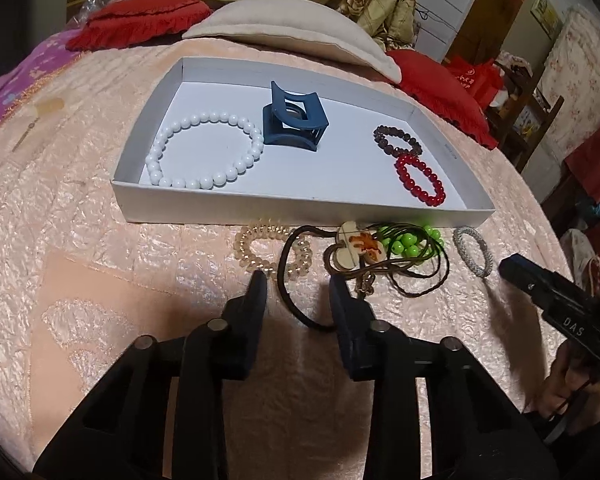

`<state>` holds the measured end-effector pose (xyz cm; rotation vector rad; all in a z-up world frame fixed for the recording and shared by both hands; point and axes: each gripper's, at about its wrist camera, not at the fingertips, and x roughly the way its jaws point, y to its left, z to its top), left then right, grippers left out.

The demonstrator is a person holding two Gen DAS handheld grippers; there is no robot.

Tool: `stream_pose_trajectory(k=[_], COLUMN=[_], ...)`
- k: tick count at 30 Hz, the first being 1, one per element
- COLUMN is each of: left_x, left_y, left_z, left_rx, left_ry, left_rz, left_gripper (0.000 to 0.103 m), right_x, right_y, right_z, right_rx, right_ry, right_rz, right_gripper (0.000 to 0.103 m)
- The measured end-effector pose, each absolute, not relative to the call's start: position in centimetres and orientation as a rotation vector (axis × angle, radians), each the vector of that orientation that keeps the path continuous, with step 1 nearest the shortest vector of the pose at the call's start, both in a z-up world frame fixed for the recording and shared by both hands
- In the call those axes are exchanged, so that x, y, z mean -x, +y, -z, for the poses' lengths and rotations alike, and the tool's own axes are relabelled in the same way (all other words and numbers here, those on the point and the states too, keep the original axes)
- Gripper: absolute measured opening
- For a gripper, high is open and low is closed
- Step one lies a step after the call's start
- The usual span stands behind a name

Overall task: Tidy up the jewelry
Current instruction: 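Grasp the black cord with the left tool while the right tool grasps the grey braided bangle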

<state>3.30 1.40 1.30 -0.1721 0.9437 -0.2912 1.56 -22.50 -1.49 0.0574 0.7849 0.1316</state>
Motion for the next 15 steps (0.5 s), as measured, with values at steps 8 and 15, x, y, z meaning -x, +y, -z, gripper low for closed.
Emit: stream_pose_trajectory(k=[8,15], left_x=[-2.2,-1.4], left_y=[1.9,3.2], left_z=[-1.9,-4.0], left_rx=[0.168,0.206], left_ry=[0.925,0.84], left_rz=[0.308,0.308], left_gripper=[0.002,0.002], right_x=[-1.5,-1.6], right_y=[-22.6,-22.3], right_z=[1.7,1.8], right_rx=[-0.061,-0.082], right_ry=[0.793,0.796], right_rz=[-0.142,-0.188], right_gripper=[0.041,0.041])
